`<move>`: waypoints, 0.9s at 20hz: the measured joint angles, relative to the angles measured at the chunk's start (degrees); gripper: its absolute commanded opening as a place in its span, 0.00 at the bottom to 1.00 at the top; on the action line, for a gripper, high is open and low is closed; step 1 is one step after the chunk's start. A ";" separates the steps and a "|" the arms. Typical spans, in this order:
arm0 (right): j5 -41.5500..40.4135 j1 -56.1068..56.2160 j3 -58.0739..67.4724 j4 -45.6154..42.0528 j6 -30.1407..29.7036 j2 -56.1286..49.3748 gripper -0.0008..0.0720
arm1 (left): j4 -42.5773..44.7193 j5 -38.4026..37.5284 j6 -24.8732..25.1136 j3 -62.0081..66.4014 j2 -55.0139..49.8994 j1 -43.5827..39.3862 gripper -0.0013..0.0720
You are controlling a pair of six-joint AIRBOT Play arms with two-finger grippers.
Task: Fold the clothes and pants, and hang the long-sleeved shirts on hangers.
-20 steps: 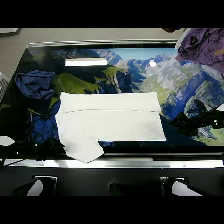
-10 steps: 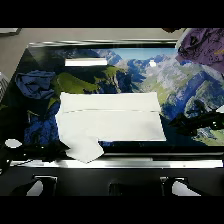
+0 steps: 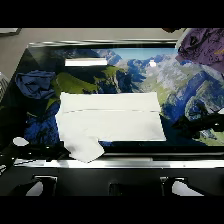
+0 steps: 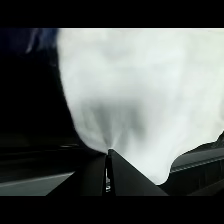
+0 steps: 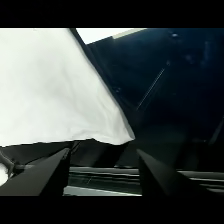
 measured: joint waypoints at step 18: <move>-2.32 -1.42 -7.04 7.80 -6.27 -8.87 0.69 | 0.04 -1.14 -0.02 0.00 -0.15 -0.22 0.04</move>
